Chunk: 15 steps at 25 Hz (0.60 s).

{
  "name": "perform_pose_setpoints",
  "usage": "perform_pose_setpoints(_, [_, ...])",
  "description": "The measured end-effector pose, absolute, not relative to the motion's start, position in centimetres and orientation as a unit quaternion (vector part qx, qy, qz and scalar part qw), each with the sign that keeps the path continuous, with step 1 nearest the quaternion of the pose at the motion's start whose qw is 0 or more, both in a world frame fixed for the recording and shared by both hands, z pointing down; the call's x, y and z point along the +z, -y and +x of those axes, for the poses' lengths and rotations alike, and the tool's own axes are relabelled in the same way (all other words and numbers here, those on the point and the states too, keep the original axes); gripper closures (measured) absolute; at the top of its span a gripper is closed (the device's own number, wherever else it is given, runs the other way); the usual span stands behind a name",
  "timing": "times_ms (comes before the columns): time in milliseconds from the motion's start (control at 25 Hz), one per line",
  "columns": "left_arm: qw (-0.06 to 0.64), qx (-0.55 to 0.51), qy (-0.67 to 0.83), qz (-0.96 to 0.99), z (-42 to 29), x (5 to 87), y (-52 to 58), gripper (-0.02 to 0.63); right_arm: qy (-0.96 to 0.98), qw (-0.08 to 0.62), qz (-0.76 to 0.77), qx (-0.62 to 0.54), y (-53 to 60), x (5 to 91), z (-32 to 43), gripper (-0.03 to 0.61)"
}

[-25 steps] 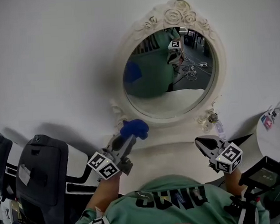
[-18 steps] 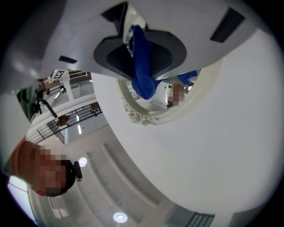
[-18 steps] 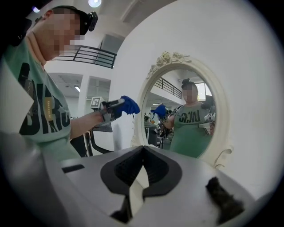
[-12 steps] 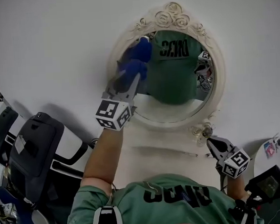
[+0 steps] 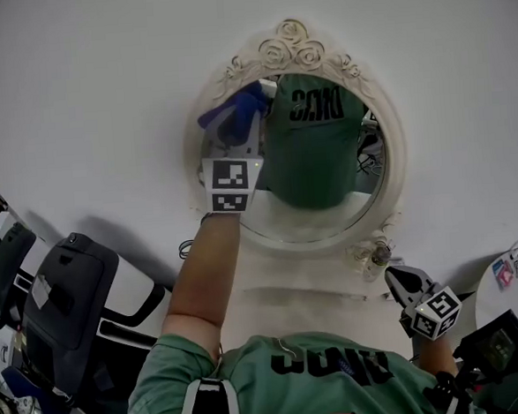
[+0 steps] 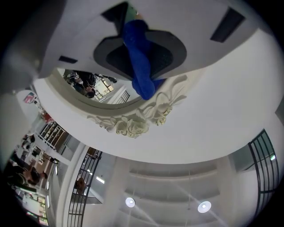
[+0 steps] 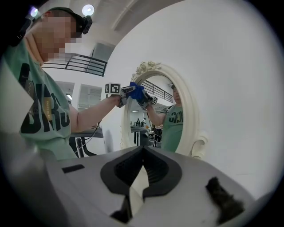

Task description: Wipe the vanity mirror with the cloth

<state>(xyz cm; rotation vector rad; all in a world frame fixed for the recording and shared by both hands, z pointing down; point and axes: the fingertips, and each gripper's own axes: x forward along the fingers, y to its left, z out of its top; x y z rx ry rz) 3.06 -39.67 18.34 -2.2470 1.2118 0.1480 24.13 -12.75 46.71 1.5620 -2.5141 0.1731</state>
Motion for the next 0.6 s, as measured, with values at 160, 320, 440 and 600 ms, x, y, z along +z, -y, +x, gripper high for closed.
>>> perform_pose_setpoints(160, [0.309,0.056,-0.446,-0.838,5.2,17.1,39.6,0.518,0.836,0.085,0.538,0.063,12.6,46.9,25.1,0.566])
perform_pose_setpoints(320, [0.358,0.036,-0.421,-0.832,9.1,16.3,37.9,0.518,0.83,0.081,0.548,0.066,12.4,47.2,25.8,0.566])
perform_pose_setpoints(440, [0.398,0.012,-0.394,-0.828,13.4,16.3,36.0,0.518,0.829,0.076,0.55,0.066,12.5,47.4,26.1,0.566])
perform_pose_setpoints(600, [0.425,-0.014,-0.364,-0.829,18.4,16.6,34.2,0.52,0.831,0.07,0.548,0.066,12.5,47.7,26.4,0.566])
